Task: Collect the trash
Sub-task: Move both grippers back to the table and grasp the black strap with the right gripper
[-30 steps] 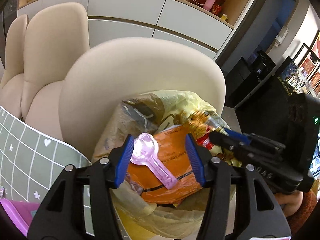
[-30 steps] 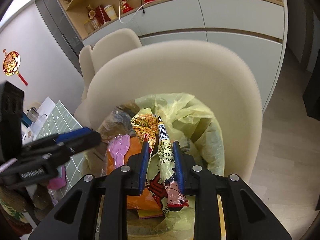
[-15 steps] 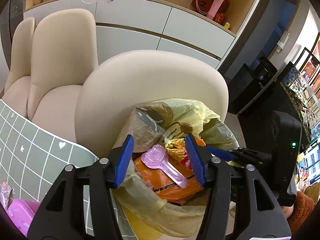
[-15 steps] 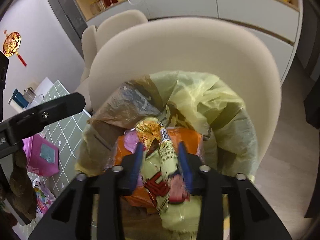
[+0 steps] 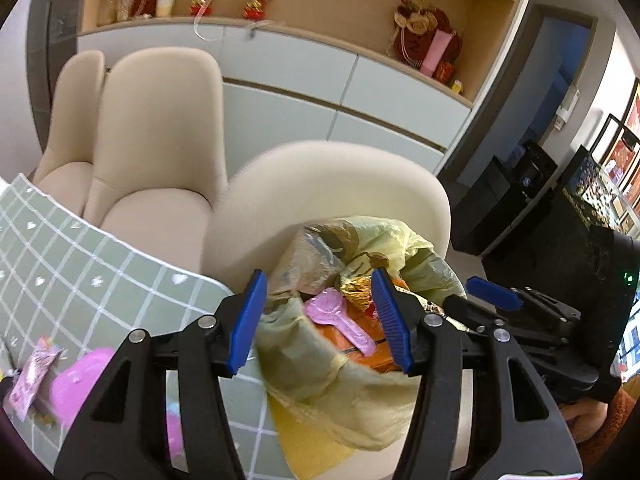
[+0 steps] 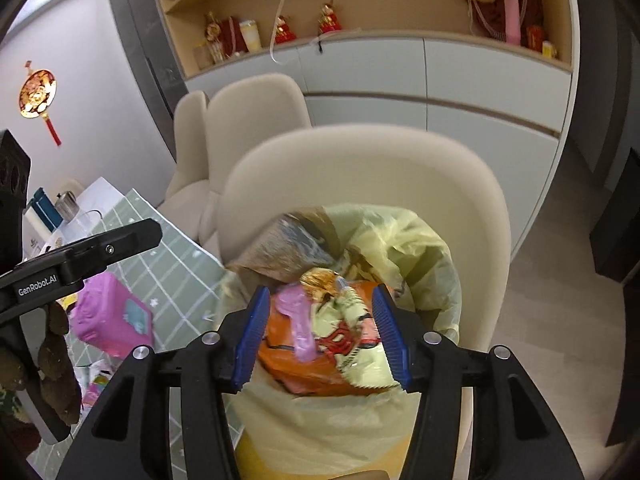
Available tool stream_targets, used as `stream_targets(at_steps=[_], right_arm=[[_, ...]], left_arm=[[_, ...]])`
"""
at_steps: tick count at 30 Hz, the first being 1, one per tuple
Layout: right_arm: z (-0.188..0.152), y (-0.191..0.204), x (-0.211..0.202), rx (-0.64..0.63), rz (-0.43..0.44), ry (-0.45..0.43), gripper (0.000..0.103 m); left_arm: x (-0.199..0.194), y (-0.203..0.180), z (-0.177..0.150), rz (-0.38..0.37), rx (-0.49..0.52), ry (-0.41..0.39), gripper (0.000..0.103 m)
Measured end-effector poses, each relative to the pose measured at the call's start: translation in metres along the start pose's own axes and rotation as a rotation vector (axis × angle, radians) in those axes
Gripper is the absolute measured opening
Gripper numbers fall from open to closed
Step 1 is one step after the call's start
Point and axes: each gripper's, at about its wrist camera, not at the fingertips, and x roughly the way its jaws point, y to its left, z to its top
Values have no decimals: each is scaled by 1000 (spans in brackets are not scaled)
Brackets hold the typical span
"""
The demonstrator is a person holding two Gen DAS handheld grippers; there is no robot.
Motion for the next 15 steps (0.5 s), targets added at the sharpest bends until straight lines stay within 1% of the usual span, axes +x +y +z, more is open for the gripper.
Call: stream_targets(at_steps=[1, 3, 6, 9, 11, 12, 15], right_arm=[[0, 6, -7, -8, 4, -15, 50], [-2, 22, -15, -28, 13, -29, 54], [-10, 48, -24, -60, 22, -37, 54], [-21, 76, -29, -67, 53, -36, 54], [-32, 99, -31, -83, 74, -35, 54], [-36, 108, -33, -88, 81, -33, 54], [-51, 138, -30, -91, 106, -11, 54]], left_arm=[[-10, 6, -3, 8, -5, -17, 52], [-29, 18, -8, 22, -17, -43, 52], [-61, 47, -21, 58, -41, -79, 52], [-95, 86, -40, 108, -82, -103, 52], [-120, 120, -58, 158, -117, -113, 52], [-126, 130, -63, 172, -128, -112, 53], [-148, 180, -90, 223, -179, -100, 55]])
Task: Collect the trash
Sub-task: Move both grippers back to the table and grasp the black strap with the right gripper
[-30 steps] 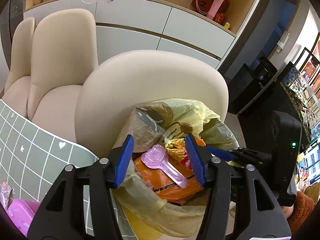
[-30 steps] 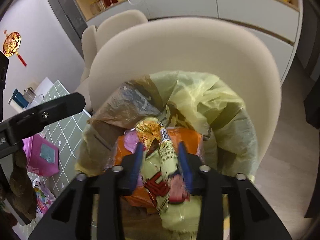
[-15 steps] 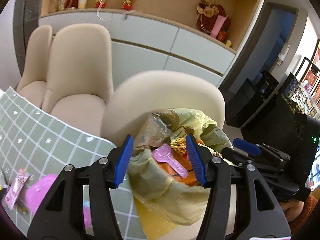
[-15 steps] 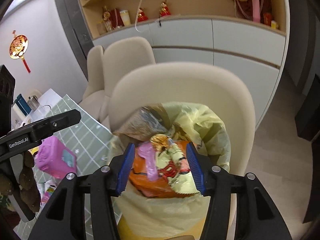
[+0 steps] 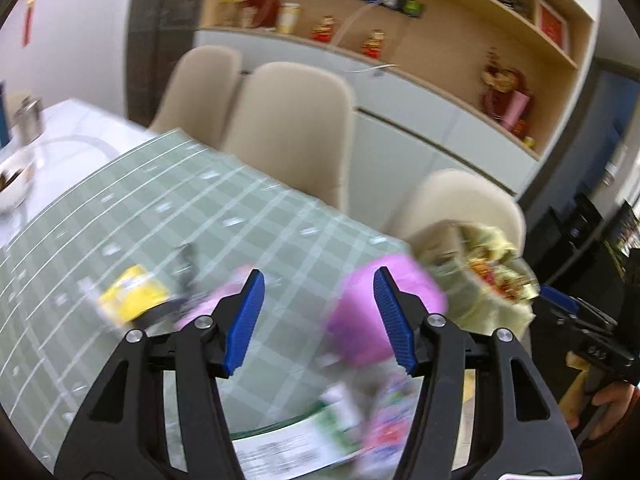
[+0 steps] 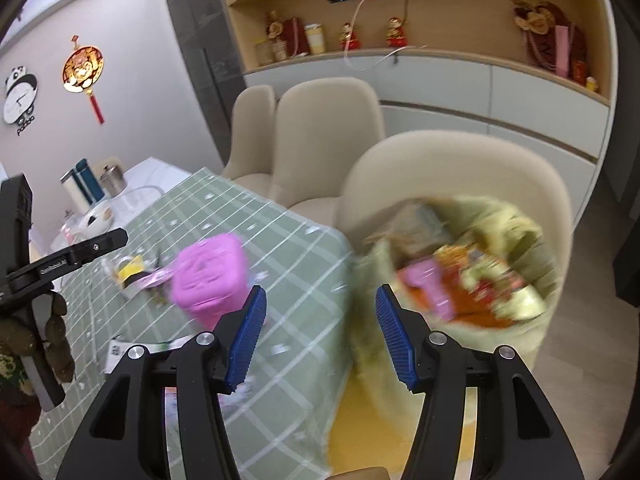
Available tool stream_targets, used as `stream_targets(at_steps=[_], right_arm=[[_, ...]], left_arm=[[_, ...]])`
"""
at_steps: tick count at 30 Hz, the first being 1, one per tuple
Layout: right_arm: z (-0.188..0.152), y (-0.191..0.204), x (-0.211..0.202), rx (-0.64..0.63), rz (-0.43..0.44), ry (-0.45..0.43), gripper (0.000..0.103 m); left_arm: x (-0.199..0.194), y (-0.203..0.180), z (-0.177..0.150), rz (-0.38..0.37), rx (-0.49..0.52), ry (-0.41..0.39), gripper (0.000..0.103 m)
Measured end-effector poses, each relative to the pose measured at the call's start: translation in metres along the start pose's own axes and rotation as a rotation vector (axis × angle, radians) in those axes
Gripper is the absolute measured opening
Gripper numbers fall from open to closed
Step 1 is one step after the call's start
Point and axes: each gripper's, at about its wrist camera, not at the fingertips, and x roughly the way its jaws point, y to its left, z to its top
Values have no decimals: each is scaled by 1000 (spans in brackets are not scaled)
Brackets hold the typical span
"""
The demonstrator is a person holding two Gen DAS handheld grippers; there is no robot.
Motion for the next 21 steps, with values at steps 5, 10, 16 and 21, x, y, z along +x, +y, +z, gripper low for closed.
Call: stream_targets(at_steps=[5, 10, 16, 21], right_arm=[[-20, 45, 14, -26, 20, 63, 54], [-35, 65, 25, -40, 35, 116, 54], [-49, 72, 22, -37, 29, 150, 54], [-66, 79, 31, -64, 61, 197, 54]], left_arm=[[5, 54, -20, 1, 0, 44, 56], [33, 61, -30, 12, 73, 97, 56], [78, 46, -35, 98, 205, 180, 54], [79, 58, -36, 107, 130, 197, 22]])
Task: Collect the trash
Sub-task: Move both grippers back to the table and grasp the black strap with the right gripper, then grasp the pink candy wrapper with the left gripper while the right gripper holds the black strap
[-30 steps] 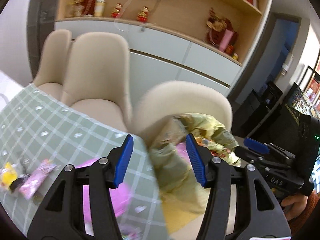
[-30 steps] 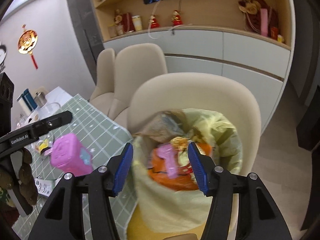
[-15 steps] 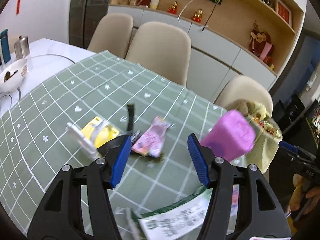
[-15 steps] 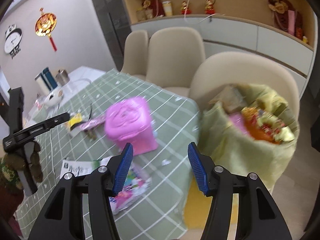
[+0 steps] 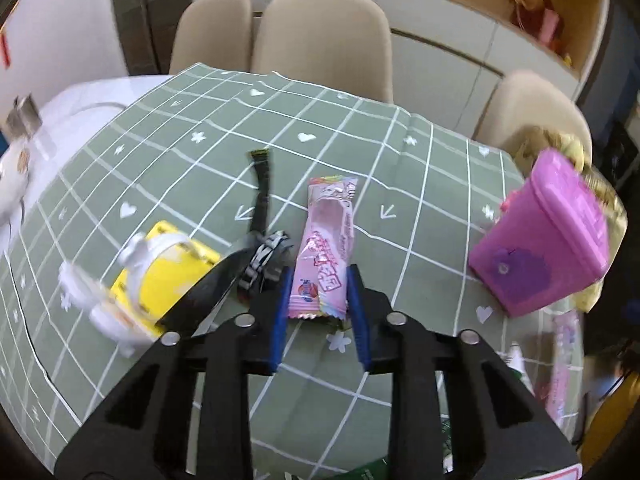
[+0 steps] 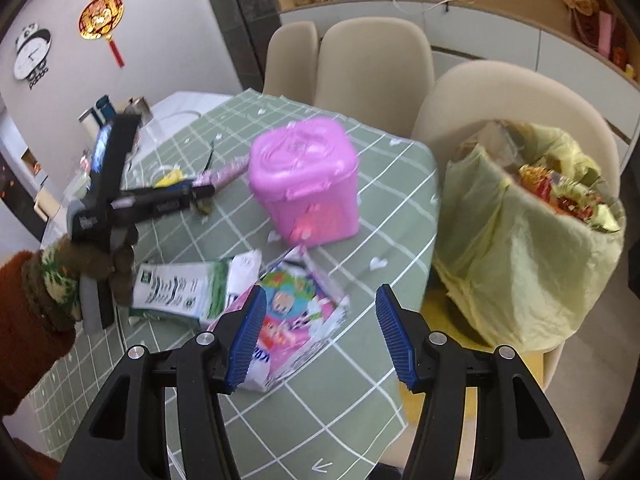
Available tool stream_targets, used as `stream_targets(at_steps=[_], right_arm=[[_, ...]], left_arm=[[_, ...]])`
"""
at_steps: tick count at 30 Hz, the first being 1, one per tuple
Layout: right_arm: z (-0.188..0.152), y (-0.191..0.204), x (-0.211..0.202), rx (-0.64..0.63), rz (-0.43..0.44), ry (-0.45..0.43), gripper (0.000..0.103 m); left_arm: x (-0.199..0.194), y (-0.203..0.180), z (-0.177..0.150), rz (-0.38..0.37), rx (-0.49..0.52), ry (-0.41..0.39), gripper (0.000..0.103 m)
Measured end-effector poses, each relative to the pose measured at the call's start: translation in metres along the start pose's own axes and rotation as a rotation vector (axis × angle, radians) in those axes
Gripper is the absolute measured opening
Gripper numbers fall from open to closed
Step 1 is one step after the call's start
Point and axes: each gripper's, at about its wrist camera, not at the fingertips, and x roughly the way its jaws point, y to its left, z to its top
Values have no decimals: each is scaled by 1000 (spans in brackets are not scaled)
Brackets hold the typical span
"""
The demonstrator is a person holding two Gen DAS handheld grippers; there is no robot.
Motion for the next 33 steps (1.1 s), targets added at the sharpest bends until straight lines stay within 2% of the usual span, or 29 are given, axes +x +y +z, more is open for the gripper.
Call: stream_targets(at_steps=[3, 8, 11, 14, 17, 21, 25, 26, 30, 33], right_arm=[[-2, 4, 8, 3, 38, 15, 54], [3, 17, 21, -18, 50, 22, 54], [14, 45, 19, -112, 97, -19, 54], [27, 69, 27, -170, 132, -18, 54], [49, 100, 52, -215, 176, -11, 54], [75, 140, 95, -328, 197, -16, 54], [93, 169, 150, -394, 144, 63, 53], [96, 173, 158, -405, 131, 77, 49], [109, 179, 192, -418, 78, 143, 47], [119, 177, 201, -400, 88, 169, 26]], left_arm=[[-22, 4, -6, -20, -38, -24, 22], [-71, 17, -34, -52, -160, -65, 22], [-93, 31, -56, -38, -239, -66, 22], [-109, 49, -79, -2, -322, -73, 22], [-122, 60, -101, 57, -379, -84, 22], [-124, 74, -123, 65, -450, -67, 23], [-123, 84, -141, 66, -487, -44, 23], [-125, 86, -146, 63, -494, -43, 23], [-128, 94, -158, 28, -504, -34, 37], [-132, 98, -163, 34, -499, -34, 41]])
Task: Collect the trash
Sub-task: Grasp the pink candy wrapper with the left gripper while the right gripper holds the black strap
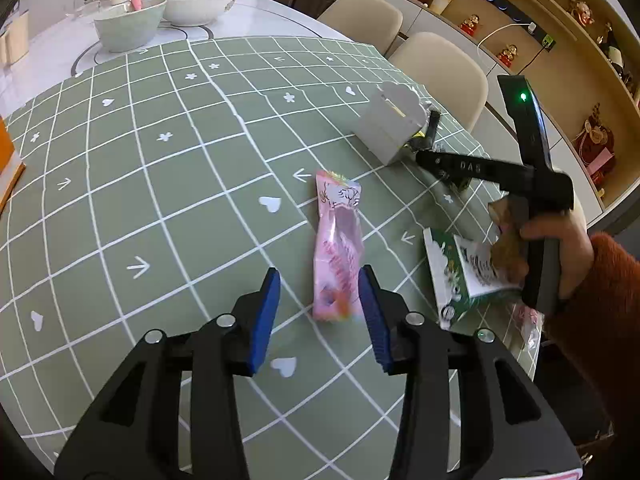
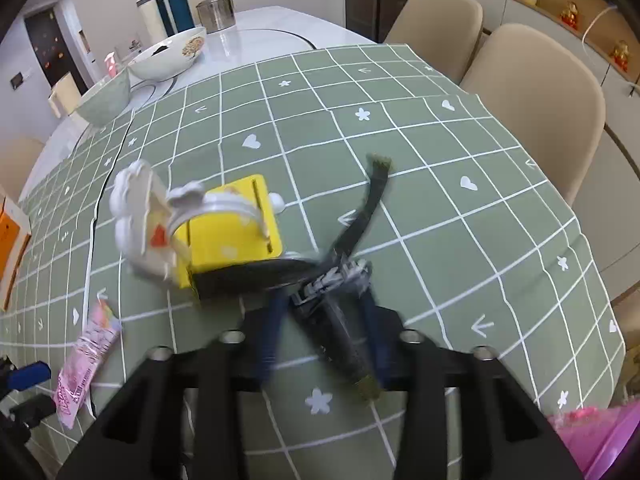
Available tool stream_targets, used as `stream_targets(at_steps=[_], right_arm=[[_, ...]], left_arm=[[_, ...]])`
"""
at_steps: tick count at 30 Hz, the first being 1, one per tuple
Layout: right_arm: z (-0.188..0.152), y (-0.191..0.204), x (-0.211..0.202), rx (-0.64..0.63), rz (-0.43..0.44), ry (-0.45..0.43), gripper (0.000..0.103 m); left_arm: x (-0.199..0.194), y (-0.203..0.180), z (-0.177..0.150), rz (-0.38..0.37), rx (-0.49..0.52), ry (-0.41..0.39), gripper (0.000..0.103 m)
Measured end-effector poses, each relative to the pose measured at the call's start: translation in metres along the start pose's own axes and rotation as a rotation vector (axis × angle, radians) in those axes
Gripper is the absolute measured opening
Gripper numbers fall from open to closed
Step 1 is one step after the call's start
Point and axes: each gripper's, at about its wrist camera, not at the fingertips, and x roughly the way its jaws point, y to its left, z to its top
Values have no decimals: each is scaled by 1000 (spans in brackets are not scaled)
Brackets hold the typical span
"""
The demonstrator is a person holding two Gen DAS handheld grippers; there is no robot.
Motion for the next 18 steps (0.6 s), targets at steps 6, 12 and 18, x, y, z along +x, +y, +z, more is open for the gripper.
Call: stream_targets(at_steps=[6, 12, 18], right_arm=[[-15, -2, -40, 53, 48, -71, 23], [-52, 2, -102, 100, 65, -141, 23], [-94, -12, -146, 159, 56, -176, 23]], left_arm=[[0, 0, 2, -15, 12, 2, 45], [7, -17, 13, -12, 64, -2, 45], [28, -23, 29, 52, 83, 11, 45]])
